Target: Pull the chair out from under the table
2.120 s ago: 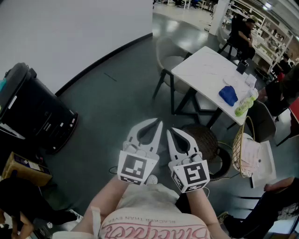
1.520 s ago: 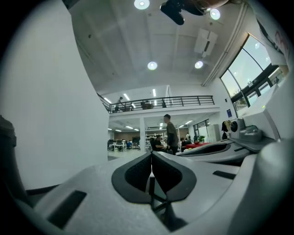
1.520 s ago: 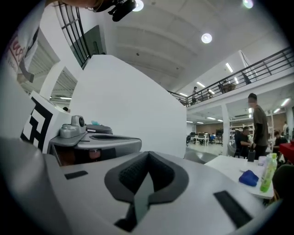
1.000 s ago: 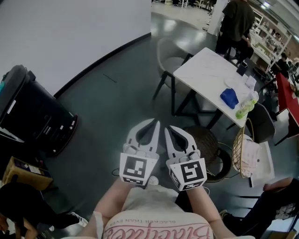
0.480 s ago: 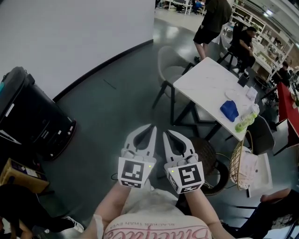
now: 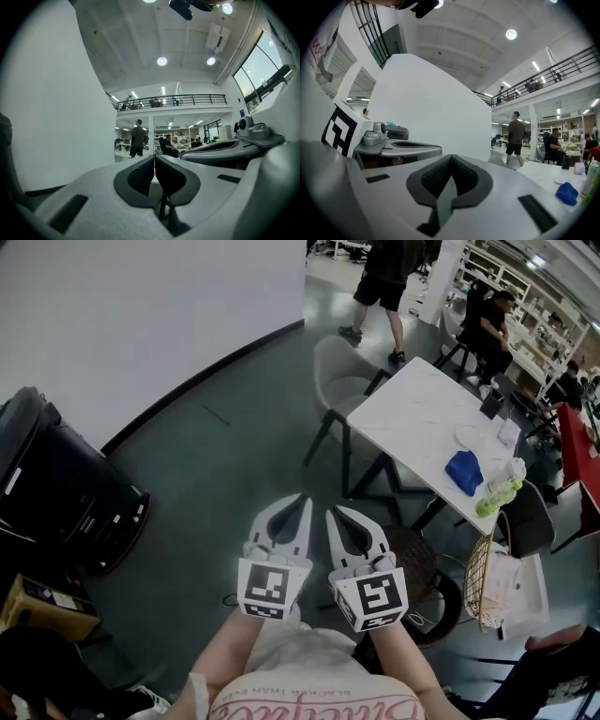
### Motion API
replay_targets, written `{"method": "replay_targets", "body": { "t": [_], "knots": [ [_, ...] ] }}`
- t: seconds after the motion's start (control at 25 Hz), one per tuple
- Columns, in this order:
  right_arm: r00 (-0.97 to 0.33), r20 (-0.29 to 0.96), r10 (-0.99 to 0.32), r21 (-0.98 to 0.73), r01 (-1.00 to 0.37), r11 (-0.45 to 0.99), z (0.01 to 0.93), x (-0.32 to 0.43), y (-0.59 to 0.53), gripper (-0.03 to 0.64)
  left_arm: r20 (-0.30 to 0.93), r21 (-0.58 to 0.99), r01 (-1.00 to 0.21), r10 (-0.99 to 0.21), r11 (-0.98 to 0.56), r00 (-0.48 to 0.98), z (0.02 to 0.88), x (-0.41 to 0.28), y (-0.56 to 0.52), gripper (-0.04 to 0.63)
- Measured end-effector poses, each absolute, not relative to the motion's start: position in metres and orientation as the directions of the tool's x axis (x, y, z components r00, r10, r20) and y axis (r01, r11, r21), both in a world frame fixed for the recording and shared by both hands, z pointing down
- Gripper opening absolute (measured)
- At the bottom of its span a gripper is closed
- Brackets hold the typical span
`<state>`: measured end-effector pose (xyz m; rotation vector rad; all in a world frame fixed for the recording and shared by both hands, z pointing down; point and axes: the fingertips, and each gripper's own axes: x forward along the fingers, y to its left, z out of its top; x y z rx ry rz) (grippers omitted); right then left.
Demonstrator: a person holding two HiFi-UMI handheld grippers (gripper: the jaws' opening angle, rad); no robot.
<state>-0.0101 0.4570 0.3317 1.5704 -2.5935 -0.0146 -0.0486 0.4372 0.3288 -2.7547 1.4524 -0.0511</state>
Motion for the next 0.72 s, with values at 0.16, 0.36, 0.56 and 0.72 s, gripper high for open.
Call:
{"method": "replay_targets", "body": {
  "t": [0.16,0.36,0.56,0.72],
  "knots": [
    [-0.456,0.092,-0.885,0.059,-0.885,0.462,0.333,-0.012,0.42,0.003,0.02,-0.052,-0.819,-0.82,-0.572,0.571,0.329,-0.049,0.399,0.005],
    [-0.442,0.098,-0.892,0.057,-0.892,0.449,0.336,-0.012,0.37,0.003,0.019,-0.031,-0.802,-0.802,-0.597,0.597,0.33,-0.048,0.348,0.005],
    [-0.421,0.105,-0.901,0.061,-0.901,0.429,0.331,-0.017,0.316,0.003,0.029,-0.021,-0.786,-0.786,-0.618,0.618,0.327,-0.051,0.293,0.006],
    [-0.412,0.11,-0.904,0.07,-0.904,0.421,0.328,-0.025,0.272,0.003,0.034,-0.012,-0.779,-0.779,-0.627,0.627,0.327,-0.058,0.248,0.006]
  ]
}}
